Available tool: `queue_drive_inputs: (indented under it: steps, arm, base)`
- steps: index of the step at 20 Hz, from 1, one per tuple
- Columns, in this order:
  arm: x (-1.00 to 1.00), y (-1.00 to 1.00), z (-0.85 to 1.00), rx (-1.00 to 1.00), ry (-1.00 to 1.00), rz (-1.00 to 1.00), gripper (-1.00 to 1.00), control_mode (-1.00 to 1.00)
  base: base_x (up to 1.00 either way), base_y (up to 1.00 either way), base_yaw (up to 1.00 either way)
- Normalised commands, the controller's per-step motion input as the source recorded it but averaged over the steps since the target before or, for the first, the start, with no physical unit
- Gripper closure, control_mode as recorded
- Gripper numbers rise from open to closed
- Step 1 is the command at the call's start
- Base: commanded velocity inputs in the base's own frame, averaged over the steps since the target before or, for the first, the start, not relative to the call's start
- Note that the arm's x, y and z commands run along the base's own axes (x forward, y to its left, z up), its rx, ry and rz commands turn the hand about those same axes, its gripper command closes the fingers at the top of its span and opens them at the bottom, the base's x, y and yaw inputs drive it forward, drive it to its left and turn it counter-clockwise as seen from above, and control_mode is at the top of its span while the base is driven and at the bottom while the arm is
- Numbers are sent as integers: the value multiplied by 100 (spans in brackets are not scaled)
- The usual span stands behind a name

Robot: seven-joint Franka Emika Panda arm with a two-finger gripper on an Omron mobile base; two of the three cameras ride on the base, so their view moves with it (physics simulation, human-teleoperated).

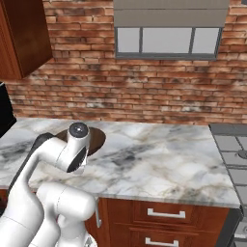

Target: Clear the mugs and bowl far away from the sink.

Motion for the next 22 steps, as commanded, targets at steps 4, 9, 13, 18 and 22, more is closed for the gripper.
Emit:
queue_drive_inputs:
  steps: [4, 9, 13, 18, 22]
  arm:
    - [53, -7, -46, 0, 7, 0, 100, -100]
    - [41, -11, -48, 0, 4, 0, 100, -100]
    - [23, -1, -71, 0, 9, 0, 100, -100]
    - [19, -2, -66, 0, 4, 0, 100, -100]
    - [27, -1, -55, 0, 0, 1, 100, -100]
  base:
    - [0, 0, 0]
    - [0, 0, 0]
    - [0, 0, 0]
    - [0, 0, 0]
    - [0, 0, 0]
